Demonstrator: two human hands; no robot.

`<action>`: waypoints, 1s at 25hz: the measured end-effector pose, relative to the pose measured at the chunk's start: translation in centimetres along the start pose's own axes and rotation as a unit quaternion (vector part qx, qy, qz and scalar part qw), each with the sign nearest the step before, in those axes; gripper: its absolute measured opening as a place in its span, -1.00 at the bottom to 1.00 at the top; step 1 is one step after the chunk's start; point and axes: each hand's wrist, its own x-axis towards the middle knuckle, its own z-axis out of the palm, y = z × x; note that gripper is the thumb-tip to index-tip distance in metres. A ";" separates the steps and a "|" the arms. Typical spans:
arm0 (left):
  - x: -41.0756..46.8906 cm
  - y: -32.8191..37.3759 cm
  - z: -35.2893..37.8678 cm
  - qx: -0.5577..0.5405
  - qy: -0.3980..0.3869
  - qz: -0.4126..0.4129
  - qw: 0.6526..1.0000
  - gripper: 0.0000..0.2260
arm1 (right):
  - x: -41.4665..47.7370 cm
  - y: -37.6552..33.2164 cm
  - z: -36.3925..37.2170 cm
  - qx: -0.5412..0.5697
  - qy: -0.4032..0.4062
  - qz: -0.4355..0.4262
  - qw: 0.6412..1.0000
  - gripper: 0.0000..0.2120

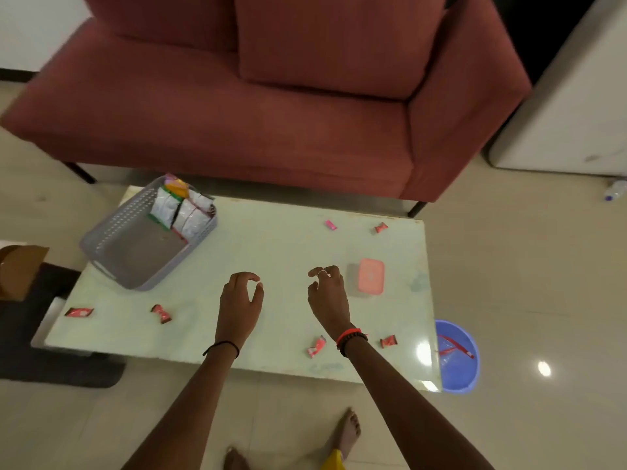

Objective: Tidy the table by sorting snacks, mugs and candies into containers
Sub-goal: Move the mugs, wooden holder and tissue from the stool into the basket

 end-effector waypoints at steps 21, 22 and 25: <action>1.3 -28.5 -26.1 -0.031 0.137 -0.179 0.974 -0.81 | -3.3 -31.3 27.7 0.027 -0.178 -0.113 0.977 -0.78; 1.8 -29.9 -27.0 -0.013 0.137 -0.187 0.973 -0.79 | -2.8 -32.5 28.8 0.031 -0.186 -0.118 0.975 -0.79; 4.0 -34.3 -29.9 0.016 0.146 -0.197 0.969 -0.80 | -0.7 -36.4 32.7 0.025 -0.209 -0.139 0.968 -0.83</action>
